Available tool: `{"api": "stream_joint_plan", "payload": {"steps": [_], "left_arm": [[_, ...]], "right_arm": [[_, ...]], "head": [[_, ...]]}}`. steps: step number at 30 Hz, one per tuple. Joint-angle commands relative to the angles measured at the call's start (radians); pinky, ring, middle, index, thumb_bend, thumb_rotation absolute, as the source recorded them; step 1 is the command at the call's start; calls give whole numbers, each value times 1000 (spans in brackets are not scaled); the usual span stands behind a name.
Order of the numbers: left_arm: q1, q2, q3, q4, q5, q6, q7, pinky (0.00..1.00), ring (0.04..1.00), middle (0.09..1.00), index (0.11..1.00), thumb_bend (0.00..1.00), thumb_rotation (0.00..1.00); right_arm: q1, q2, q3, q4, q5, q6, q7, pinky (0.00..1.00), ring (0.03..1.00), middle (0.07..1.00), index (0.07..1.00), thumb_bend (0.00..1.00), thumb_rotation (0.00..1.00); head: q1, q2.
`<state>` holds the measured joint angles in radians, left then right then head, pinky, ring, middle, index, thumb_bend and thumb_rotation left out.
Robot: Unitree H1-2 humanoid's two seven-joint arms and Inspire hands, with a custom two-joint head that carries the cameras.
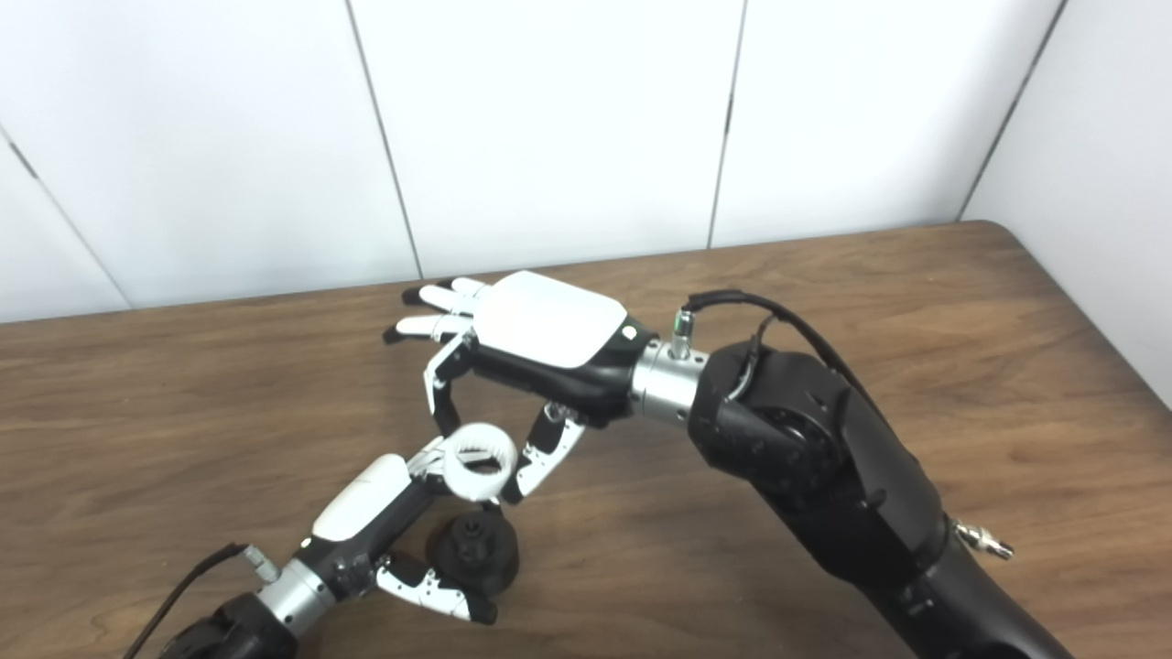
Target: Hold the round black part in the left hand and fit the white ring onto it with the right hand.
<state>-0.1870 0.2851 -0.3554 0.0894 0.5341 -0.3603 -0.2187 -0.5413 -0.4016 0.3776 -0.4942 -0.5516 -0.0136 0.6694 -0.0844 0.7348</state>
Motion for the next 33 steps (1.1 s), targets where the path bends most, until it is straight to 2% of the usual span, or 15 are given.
{"api": "stream_joint_plan", "payload": {"steps": [1, 12, 33], "left_arm": [[-26, -2, -2, -33, 18, -4, 9, 1000, 1000, 859, 482, 525, 55], [-32, 2, 1, -42, 32, 0, -1, 1000, 1000, 857, 483, 525, 57], [-29, 8, -1, -95, 17, 2, -38, 1000, 1000, 871, 482, 525, 56]], "right_arm": [[-28, 9, -8, -41, 27, -14, -4, 1000, 1000, 905, 482, 526, 142], [5, 9, -3, -63, 61, -1, 35, 1000, 1000, 893, 482, 526, 139], [79, 8, -4, 1, 3, -79, 7, 1000, 1000, 890, 482, 526, 137]], "head": [[4, 4], [20, 31], [23, 48]]}}
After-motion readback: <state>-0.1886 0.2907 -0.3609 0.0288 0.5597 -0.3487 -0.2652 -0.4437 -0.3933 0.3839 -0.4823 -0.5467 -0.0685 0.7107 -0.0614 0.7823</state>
